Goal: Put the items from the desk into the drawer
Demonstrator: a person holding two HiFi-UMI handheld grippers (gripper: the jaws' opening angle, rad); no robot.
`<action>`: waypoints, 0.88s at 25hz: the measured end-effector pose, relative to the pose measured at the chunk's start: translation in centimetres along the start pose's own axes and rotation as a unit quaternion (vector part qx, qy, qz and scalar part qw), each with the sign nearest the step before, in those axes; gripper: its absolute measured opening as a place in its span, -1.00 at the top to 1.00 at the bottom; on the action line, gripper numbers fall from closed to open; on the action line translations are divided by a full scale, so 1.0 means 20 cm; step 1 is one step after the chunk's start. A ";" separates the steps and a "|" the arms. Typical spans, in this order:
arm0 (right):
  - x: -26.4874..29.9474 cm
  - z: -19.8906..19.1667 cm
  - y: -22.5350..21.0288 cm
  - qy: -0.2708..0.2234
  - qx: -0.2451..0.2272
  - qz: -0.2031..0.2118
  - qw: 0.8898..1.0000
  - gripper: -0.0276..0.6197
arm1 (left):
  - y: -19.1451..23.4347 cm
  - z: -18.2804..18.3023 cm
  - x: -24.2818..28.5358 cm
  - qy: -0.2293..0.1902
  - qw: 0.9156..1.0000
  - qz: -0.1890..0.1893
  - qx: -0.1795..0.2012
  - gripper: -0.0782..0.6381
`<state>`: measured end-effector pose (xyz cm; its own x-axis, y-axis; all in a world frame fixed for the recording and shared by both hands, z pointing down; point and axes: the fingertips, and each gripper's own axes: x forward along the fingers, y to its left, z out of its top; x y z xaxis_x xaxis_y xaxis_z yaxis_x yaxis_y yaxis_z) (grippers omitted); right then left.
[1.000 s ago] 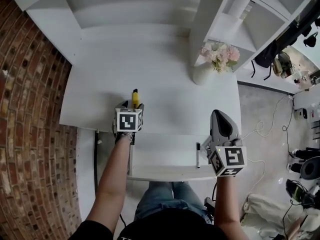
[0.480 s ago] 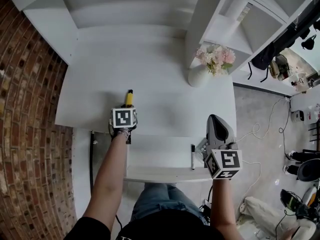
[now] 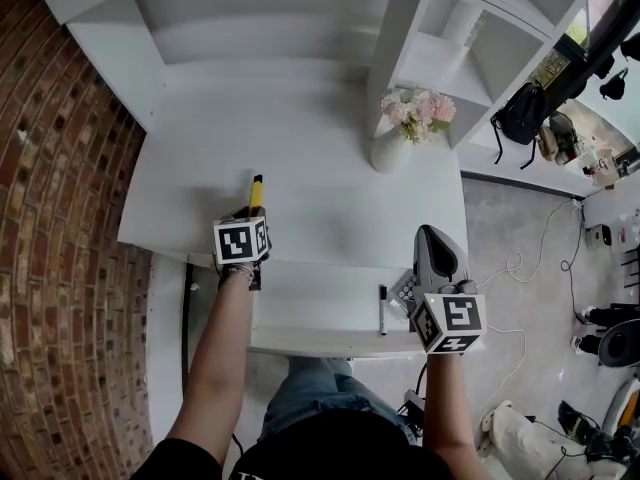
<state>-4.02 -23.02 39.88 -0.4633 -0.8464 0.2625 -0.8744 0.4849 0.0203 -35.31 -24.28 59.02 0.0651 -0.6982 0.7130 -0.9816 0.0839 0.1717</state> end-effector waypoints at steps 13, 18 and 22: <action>-0.26 0.16 -0.01 -0.053 -0.002 0.017 0.998 0.89 | -0.24 0.30 -0.59 -0.153 0.988 -0.015 0.010 0.47; -0.37 0.11 0.02 -0.052 -0.001 0.026 0.998 0.89 | -0.33 0.30 -0.77 -0.189 0.982 -0.021 0.018 0.47; -0.45 0.05 0.02 -0.046 0.004 0.029 0.999 0.89 | -0.41 0.24 -0.87 -0.202 0.979 -0.026 0.026 0.47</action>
<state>-0.35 -15.44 36.47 -0.5247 -0.8333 0.1739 -0.8463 0.5327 -0.0009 -29.26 -16.21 41.90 0.0487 -0.9259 0.3745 -0.9872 0.0123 0.1589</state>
